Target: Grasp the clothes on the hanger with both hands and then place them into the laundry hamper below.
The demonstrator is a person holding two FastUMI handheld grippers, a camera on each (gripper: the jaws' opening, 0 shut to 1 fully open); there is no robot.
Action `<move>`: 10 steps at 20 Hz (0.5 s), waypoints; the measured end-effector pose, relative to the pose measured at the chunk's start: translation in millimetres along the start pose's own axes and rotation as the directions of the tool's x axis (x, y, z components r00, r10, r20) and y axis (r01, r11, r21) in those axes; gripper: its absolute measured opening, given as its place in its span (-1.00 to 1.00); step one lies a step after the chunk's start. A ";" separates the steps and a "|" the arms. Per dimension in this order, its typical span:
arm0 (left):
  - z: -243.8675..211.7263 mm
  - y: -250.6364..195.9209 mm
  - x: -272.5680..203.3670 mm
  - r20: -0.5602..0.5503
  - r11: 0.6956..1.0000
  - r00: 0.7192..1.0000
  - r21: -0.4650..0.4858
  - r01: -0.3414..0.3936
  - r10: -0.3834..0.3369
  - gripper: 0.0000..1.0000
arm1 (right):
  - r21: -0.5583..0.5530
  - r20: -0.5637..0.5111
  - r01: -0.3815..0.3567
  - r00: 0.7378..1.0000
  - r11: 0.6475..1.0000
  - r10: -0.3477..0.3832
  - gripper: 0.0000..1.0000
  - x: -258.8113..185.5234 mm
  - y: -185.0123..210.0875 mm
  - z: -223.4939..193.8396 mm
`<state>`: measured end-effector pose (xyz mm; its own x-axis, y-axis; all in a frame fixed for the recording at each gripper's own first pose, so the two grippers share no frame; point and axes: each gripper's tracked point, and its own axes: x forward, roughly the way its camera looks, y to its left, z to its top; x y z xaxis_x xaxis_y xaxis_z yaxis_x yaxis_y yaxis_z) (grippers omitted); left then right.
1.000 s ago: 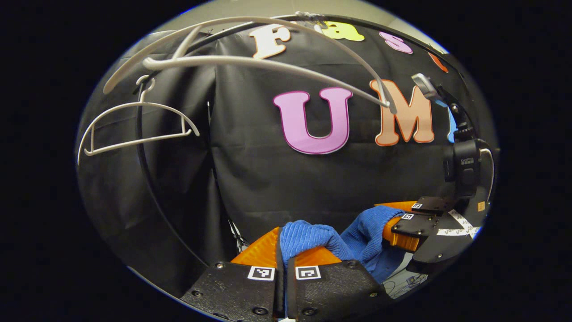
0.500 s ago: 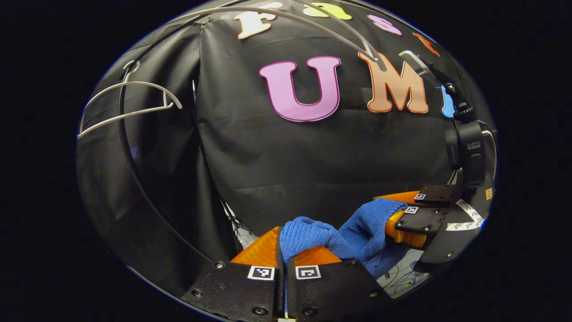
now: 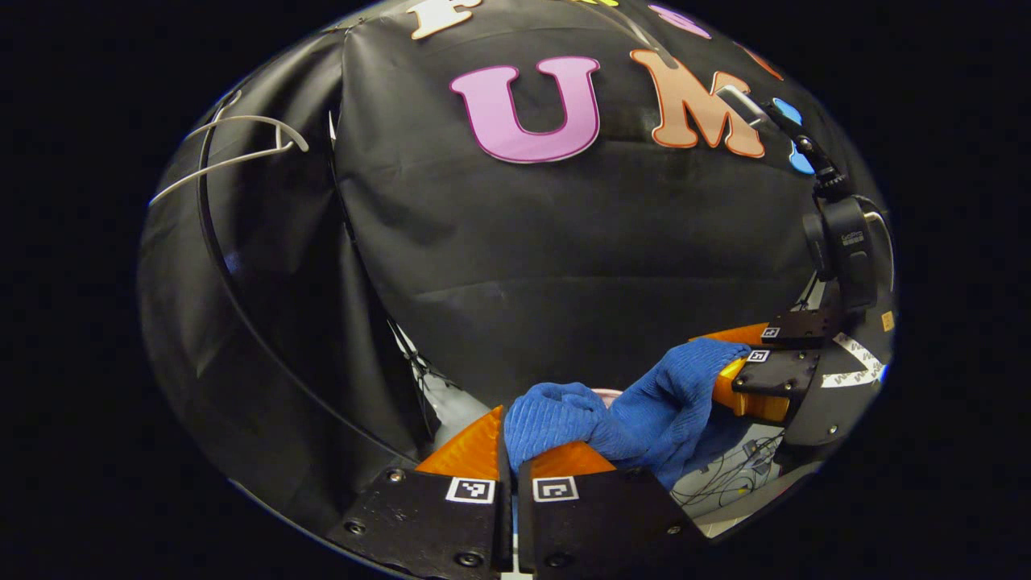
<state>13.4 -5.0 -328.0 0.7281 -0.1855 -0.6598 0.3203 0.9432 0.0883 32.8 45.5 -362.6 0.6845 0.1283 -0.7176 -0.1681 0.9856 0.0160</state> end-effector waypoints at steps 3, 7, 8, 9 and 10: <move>-16.8 -3.1 2.3 -0.043 1.000 0.999 -0.002 0.008 -0.009 -0.94 | 0.004 -0.046 0.000 0.999 1.000 0.001 -0.77 5.5 -2.1 -19.6; -37.4 -3.4 7.8 -0.104 1.000 0.994 -0.009 0.020 -0.021 -0.94 | 0.003 -0.093 -0.001 0.996 1.000 0.001 -0.77 6.5 -4.2 -41.5; -41.2 -3.8 7.2 -0.116 1.000 0.993 -0.007 0.024 -0.025 -0.98 | 0.004 -0.101 -0.001 0.995 1.000 0.001 -0.77 6.5 -5.0 -45.0; -43.1 -4.1 6.8 -0.127 1.000 0.991 -0.005 0.026 -0.027 -0.94 | 0.004 -0.108 -0.001 0.994 1.000 0.002 -0.77 6.6 -5.0 -48.7; -47.9 -4.4 7.3 -0.138 1.000 0.990 -0.005 0.029 -0.029 -0.94 | 0.004 -0.116 -0.002 0.993 1.000 0.002 -0.77 7.1 -5.5 -51.1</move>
